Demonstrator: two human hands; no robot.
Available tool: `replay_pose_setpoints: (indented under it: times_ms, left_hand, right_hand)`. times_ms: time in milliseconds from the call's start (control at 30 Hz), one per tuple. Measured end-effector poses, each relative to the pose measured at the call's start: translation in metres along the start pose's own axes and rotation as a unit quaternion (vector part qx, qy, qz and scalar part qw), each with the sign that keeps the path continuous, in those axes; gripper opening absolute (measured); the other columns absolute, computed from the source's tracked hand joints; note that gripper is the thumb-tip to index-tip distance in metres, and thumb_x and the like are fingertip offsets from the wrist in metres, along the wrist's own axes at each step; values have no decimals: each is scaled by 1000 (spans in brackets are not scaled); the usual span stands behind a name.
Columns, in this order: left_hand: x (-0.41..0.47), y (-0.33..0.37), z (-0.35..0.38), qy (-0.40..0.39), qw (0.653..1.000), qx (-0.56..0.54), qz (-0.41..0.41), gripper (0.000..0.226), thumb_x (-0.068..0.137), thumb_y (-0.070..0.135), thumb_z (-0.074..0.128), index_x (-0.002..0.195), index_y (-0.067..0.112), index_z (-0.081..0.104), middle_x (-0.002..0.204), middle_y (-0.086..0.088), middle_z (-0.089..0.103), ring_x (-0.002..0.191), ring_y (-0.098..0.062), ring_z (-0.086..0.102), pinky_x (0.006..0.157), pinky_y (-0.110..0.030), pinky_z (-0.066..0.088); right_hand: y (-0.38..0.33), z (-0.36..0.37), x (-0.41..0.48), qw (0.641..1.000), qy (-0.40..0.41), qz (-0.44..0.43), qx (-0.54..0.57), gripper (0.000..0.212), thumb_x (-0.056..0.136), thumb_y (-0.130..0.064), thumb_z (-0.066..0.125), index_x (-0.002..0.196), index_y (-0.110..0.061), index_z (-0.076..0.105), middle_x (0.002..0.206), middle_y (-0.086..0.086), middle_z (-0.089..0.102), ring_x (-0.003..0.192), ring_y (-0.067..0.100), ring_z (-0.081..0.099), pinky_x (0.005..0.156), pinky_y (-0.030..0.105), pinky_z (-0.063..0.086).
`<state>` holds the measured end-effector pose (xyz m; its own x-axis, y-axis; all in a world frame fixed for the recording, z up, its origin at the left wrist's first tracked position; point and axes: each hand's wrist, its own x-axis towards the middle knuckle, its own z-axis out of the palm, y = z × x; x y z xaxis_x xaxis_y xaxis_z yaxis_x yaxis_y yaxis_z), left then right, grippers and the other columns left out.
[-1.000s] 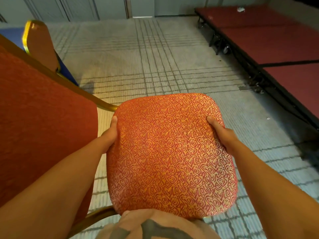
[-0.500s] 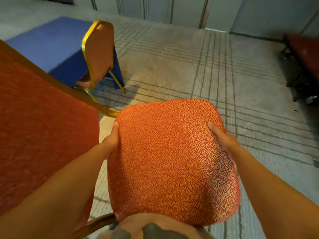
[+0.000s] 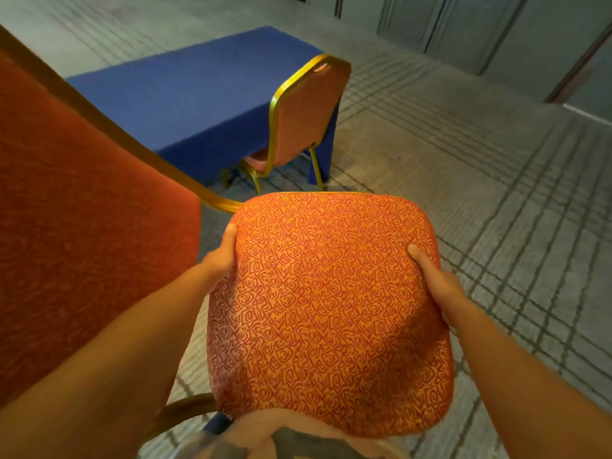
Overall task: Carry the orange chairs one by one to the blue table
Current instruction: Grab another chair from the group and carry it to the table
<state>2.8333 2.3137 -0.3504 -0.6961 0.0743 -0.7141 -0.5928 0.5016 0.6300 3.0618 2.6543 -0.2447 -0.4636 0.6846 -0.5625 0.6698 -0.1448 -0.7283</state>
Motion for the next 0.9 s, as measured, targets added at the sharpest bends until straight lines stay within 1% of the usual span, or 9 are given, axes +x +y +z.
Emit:
replay_pose_setpoints:
  times_ms: [67, 133, 233, 300, 367, 433, 567, 700, 900]
  left_hand:
    - [7, 9, -8, 23, 999, -32, -16, 144, 30, 110, 19, 140, 23, 50, 139, -14, 54, 123, -34, 54, 109, -52, 36]
    - [-4, 29, -22, 62, 995, -79, -28, 139, 38, 107, 18, 141, 19, 49, 139, -15, 53, 123, -34, 53, 108, -49, 38]
    - [-21, 56, -47, 130, 981, -137, -40, 113, 68, 95, 22, 144, 14, 45, 142, -17, 49, 124, -35, 52, 107, -47, 40]
    - [-18, 60, -62, 153, 970, -186, -43, 93, 84, 81, 21, 144, 14, 45, 140, -15, 50, 125, -34, 50, 101, -41, 40]
    - [-13, 54, -80, 182, 954, -233, -58, 90, 86, 79, 21, 143, 14, 45, 140, -14, 50, 127, -33, 49, 100, -38, 39]
    - [-10, 40, -92, 211, 939, -258, -88, 103, 77, 87, 21, 144, 14, 45, 141, -16, 50, 126, -33, 50, 106, -42, 40]
    - [-8, 27, -104, 274, 890, -341, -130, 91, 85, 80, 19, 141, 14, 47, 137, -20, 54, 122, -34, 53, 103, -43, 41]
    - [-5, 17, -90, 317, 824, -445, -148, 78, 95, 67, 12, 141, 14, 47, 133, -16, 55, 123, -34, 51, 94, -35, 40]
    - [-17, -8, -39, 379, 698, -566, -222, 83, 82, 84, 17, 124, 26, 58, 117, -11, 65, 105, -26, 61, 96, -35, 46]
  right_hand:
    - [-31, 18, 24, 999, -20, -16, -21, 108, 47, -85, 68, 121, -6, 66, 108, 15, 70, 96, 27, 67, 97, 44, 52]
    - [-65, 42, 54, 997, -45, -23, -54, 120, 37, -91, 66, 123, -8, 65, 110, 14, 71, 97, 28, 68, 97, 45, 52]
    - [-124, 90, 89, 989, -95, -51, -97, 140, 23, -97, 63, 129, -6, 61, 118, 15, 68, 103, 29, 67, 99, 46, 50]
    - [-164, 123, 87, 980, -134, -91, -118, 130, 41, -93, 64, 132, -1, 56, 127, 19, 64, 112, 30, 63, 101, 39, 47]
    - [-197, 164, 93, 966, -176, -114, -154, 105, 66, -77, 68, 133, 2, 54, 131, 20, 60, 117, 30, 60, 99, 35, 45]
    - [-220, 198, 102, 951, -198, -130, -197, 108, 62, -79, 69, 132, 2, 56, 132, 19, 60, 116, 31, 60, 102, 39, 45]
    - [-271, 277, 118, 907, -272, -161, -277, 135, 34, -94, 62, 132, -2, 57, 128, 16, 62, 109, 31, 61, 99, 42, 47]
    - [-313, 360, 125, 840, -375, -172, -353, 104, 63, -79, 67, 139, -9, 51, 133, 12, 59, 102, 30, 58, 93, 43, 43]
    - [-317, 450, 119, 732, -456, -199, -466, 103, 67, -78, 65, 144, -13, 46, 139, 11, 54, 118, 36, 57, 101, 47, 41]
